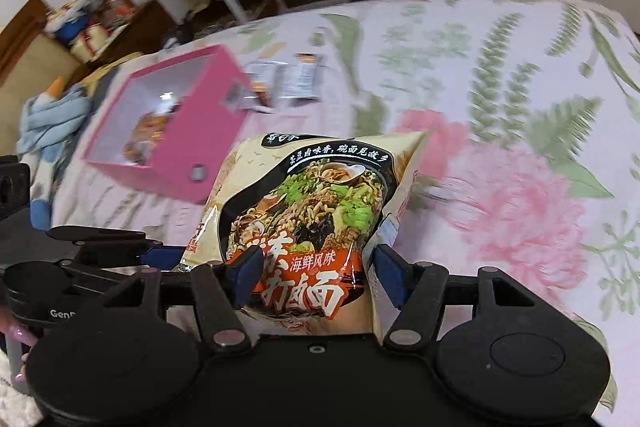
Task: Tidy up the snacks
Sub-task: 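Lift the noodle packet with the right gripper and carry it over the box, then lower the noodle packet into the box and open the right gripper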
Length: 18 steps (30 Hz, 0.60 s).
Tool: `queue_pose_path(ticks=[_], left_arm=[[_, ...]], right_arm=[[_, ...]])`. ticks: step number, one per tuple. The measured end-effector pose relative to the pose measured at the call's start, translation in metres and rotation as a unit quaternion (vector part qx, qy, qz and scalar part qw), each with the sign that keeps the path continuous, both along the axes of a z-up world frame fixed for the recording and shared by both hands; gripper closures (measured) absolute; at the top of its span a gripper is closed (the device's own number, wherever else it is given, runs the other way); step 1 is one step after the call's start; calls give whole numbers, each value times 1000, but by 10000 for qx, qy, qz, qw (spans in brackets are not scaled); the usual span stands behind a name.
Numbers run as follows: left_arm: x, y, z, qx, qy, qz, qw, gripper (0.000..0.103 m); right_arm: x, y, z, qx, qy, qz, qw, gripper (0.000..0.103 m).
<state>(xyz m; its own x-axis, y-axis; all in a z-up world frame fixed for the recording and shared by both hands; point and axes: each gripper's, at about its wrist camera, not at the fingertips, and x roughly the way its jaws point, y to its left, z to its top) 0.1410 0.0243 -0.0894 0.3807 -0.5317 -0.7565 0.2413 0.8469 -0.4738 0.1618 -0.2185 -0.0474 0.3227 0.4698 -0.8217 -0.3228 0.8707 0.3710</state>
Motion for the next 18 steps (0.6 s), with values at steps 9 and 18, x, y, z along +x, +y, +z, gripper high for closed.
queue_pose_path(ticks=[9,18], left_arm=[[-15,76,30,433,-270,421,9978,59],[13,164,43,722,-458,1402,9864,59]], right_arm=[[14,91,42,201,-121,603,9979,35],[61,186,49,439,-285,989,9937,36]])
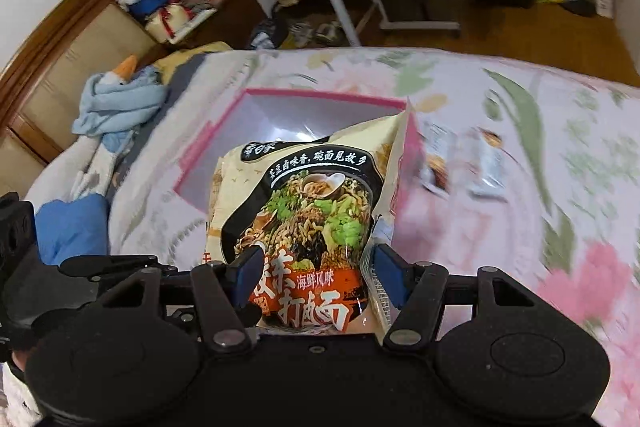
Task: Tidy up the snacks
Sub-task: 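Lower the noodle packet into the box and open the right gripper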
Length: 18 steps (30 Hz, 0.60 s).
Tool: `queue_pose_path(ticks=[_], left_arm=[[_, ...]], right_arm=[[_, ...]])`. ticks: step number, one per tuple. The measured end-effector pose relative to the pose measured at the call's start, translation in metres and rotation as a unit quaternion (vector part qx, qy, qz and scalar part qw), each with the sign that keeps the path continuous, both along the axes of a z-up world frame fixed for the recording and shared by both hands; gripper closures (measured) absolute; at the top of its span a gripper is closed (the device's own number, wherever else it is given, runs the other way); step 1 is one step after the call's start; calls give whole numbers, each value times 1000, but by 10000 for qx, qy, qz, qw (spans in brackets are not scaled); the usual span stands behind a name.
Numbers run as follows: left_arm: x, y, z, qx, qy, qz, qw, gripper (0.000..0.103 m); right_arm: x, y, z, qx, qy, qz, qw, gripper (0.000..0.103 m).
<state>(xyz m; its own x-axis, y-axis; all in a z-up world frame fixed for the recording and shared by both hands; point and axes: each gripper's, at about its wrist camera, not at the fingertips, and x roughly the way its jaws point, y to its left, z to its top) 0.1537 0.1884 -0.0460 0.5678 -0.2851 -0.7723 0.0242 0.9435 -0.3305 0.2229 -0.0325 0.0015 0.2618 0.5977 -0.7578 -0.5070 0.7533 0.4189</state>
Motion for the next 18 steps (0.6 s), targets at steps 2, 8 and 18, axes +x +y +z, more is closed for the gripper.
queue_pose_path(ticks=[2,8,18], left_arm=[[11,17,0,94,15,157,9998,59],[48,51,-14,329,20,399,9987,58],[50,52,-17,929,-10,362,9950,54]], right_arm=[[7,20,-2,63,-133,117,9998,35],[36,69,-24,-178,60,59,9998,36],[37,69,-37,-170,316,-303,9989,37]])
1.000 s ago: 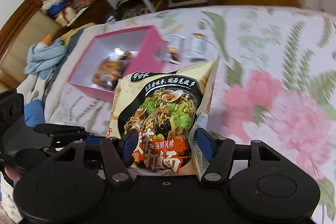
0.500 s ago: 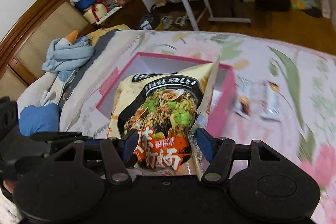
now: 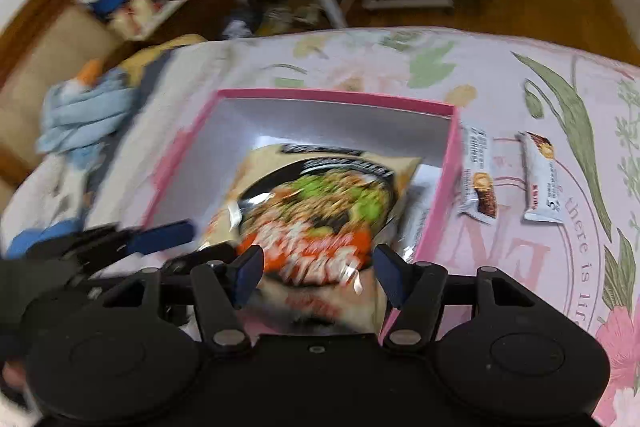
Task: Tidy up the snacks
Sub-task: 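Lower the noodle packet into the box and open the right gripper, then grasp a white wafer bar with the left gripper while the right gripper grasps another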
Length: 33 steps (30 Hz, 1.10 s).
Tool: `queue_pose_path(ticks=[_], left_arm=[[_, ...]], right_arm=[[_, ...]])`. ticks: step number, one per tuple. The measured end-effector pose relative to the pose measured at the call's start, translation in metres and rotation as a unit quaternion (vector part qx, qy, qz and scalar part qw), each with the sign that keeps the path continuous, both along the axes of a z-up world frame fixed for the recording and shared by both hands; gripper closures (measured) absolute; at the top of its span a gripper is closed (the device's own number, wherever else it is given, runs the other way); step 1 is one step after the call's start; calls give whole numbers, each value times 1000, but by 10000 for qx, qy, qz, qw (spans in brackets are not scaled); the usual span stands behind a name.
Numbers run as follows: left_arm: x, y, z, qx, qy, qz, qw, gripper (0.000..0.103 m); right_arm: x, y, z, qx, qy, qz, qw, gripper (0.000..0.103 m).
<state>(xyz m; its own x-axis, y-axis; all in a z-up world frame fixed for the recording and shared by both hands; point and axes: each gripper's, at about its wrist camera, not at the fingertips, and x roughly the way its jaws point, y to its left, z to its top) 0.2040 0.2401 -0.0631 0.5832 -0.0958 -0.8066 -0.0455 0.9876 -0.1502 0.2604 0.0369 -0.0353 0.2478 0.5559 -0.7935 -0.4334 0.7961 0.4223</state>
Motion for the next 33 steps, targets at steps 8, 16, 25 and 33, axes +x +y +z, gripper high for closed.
queue_pose_path(ticks=[8,16,25,33], left_arm=[[-36,-35,34,67,-445,-415,9981,56],[-40,-101,55,332,-598,-1057,9920,57],[-25,-173,27,208,-483,-1063,9929,59],[19,-232,-7,1012,-675,-459,9915,60]], right_arm=[[-32,-66,38,283,-526,-20,9982,37],[-58,-115,51,-8,-1822,66,9832,36],[-25,-177,31,447,-1436,-224,9884,36],[23,-194,7,661,-868,-47,9940,37]])
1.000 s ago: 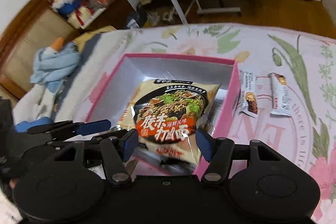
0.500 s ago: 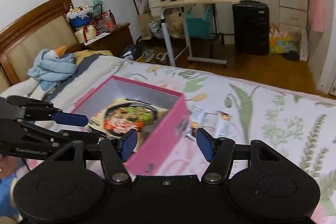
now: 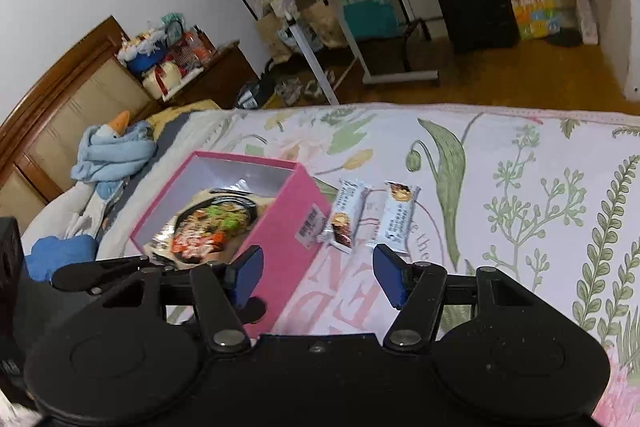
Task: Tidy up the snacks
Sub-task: 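Grasp a white wafer bar with the left gripper while the right gripper grasps another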
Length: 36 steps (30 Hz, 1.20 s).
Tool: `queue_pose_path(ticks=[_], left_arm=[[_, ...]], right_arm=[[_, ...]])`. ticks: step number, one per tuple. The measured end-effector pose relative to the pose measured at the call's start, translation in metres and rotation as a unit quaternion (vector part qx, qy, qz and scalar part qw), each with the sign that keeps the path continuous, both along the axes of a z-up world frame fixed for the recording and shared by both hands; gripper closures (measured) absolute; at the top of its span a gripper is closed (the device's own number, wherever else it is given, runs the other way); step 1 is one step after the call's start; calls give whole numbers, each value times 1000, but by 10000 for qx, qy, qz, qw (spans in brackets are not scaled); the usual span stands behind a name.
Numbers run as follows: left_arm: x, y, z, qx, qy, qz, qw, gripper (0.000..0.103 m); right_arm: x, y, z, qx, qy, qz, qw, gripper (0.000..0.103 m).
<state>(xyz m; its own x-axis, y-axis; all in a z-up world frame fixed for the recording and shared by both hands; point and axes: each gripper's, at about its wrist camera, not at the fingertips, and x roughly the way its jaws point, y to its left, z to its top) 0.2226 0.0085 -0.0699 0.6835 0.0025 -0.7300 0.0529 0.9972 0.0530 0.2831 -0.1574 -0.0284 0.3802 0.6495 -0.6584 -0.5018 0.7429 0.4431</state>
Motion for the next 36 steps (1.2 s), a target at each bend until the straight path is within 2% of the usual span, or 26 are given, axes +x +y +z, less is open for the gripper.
queue_pose_path(ticks=[6,8,11,14,16,19,25,28,29,30,32,36], left_arm=[[44,-18,-36,165,32,508,9986,65],[59,-18,-49,185,86,656,9976,66],[76,-13,-68,180,-47,960,9952,64],[88,-9,-84,436,-80,1222,9915,64],[94,-6,-92,434,-16,1305,9905,65],[99,-11,-104,720,-8,1339,9884,66],[111,-22,-126,1244,-33,1428,9819,67],[114,-24,-130,1340,-41,1455,9802,69],[115,-24,-130,1366,-34,1470,9797,73],[115,-23,-130,1357,2,1466,9799,78],[118,-17,-130,1165,180,1476,9820,89],[116,-11,-123,853,246,1446,9855,95]], right_arm=[[40,5,-29,34,261,182,9995,37],[53,10,-42,-3,330,173,9993,37],[73,14,-65,32,468,100,9988,37],[89,16,-91,192,591,-16,9981,37],[96,15,-108,315,691,-64,9971,37],[105,14,-132,433,825,-180,9955,37],[115,23,-151,616,841,-176,9944,38],[112,32,-153,528,641,-127,9965,43],[112,34,-153,501,598,-123,9969,50],[111,36,-153,437,555,-105,9974,63],[108,37,-153,315,464,-30,9984,66],[107,33,-146,281,438,-4,9986,71]])
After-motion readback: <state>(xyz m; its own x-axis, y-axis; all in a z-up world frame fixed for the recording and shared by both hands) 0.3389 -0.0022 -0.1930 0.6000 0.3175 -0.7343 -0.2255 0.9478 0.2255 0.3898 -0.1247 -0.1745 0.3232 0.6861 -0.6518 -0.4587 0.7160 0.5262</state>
